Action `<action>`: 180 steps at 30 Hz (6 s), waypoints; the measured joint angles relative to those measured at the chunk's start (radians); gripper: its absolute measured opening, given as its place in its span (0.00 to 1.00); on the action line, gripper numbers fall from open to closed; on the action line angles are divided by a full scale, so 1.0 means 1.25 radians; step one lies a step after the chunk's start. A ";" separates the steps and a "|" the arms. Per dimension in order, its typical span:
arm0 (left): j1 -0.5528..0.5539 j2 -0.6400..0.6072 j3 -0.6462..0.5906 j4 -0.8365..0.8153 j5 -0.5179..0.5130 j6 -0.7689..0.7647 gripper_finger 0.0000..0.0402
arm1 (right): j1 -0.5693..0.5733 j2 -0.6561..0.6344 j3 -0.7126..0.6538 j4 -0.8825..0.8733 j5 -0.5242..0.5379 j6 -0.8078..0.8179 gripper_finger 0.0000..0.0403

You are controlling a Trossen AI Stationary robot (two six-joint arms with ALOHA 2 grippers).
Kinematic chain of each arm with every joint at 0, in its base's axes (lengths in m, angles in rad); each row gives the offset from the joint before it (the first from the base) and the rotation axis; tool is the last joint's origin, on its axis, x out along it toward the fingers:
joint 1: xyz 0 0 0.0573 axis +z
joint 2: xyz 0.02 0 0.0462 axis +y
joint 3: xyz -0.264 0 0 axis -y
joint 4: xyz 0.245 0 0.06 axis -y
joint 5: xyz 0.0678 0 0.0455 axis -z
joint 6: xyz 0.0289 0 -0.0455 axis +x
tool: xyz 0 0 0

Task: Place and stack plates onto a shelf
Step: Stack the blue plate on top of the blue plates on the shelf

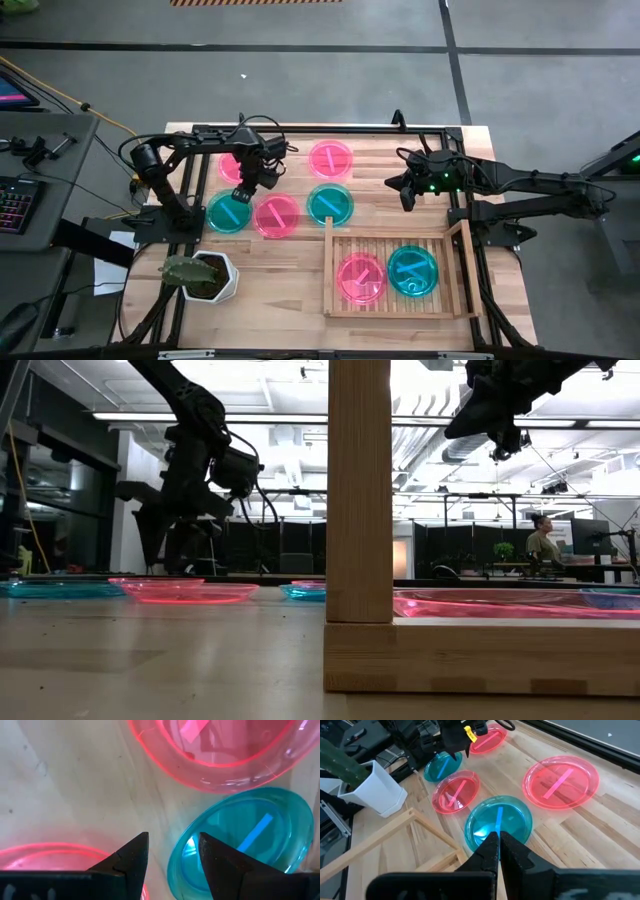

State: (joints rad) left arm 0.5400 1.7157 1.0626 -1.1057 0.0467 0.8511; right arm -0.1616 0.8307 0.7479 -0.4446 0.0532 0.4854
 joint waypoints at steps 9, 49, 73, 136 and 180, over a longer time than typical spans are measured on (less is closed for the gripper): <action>0.000 0.000 0.000 -0.038 0.038 0.051 0.40 | 0.000 0.000 0.000 0.000 0.000 -0.001 0.00; 0.001 -0.004 -0.089 0.053 0.018 0.135 0.40 | 0.000 0.000 0.000 -0.003 0.006 0.003 0.00; -0.001 -0.006 -0.151 0.107 0.005 0.112 0.08 | 0.000 0.000 0.000 -0.006 0.007 0.008 0.00; -0.009 -0.052 0.649 -0.103 0.106 -0.609 0.00 | -0.001 -0.060 0.074 0.048 0.122 -0.030 0.00; -0.126 -0.042 0.649 0.157 -0.077 -0.924 0.00 | -0.014 0.210 0.074 0.425 0.217 0.077 0.02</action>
State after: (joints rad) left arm 0.3828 1.6630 1.8740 -0.9096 -0.0498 -0.3042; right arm -0.1788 1.0931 0.8402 0.0868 0.3251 0.5813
